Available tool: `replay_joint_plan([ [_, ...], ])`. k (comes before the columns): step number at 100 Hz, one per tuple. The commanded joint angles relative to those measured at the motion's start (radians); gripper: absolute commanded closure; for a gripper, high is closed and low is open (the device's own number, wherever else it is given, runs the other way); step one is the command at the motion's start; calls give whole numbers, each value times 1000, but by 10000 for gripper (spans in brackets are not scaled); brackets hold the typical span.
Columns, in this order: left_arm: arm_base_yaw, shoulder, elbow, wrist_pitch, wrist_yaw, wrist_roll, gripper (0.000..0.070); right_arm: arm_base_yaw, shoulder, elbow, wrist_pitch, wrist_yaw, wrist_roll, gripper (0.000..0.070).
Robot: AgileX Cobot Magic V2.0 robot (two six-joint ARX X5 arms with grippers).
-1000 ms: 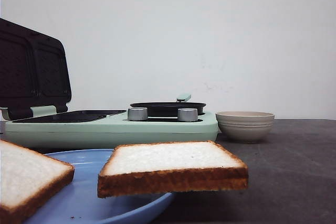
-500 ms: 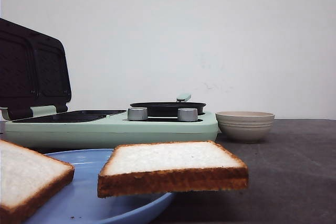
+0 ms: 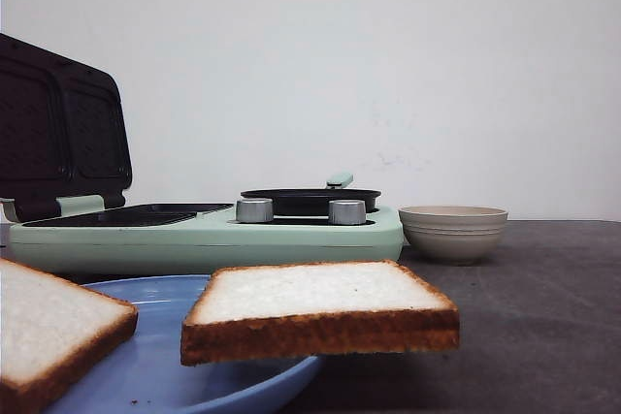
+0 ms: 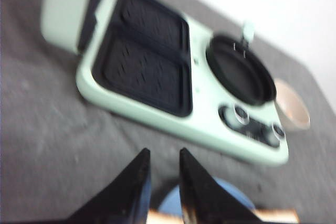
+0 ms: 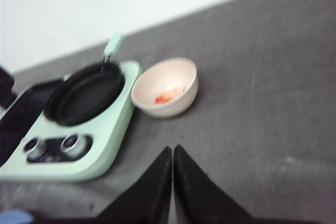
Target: Make breakfast with bread and shrimp
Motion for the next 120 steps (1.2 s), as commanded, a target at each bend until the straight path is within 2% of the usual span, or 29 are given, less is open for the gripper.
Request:
replay_joint_plan([
  [1,1,65,64,-79,25,60,687,9,59,32,-24,-3,6,700],
  [19,1,177,171,-267,26,84,681,22,94,52,-3,-3,6,700],
  [33,1,191,179,-387,35,84,643,22,90,52,-22,-16,8,700],
  [38,1,190,179,-440,42,86,548,22,90,52,-24,-27,8,700],
  [50,-1,191,179,-539,42,108,199,22,92,52,-24,-52,10,700],
  [55,-3,190,179,-540,48,107,133,22,92,52,-23,-56,10,700],
  [94,-56,289,175,-558,75,101,133,22,92,52,-23,-82,14,700],
  [120,-123,391,163,-480,74,101,139,22,92,52,-22,-82,21,700],
])
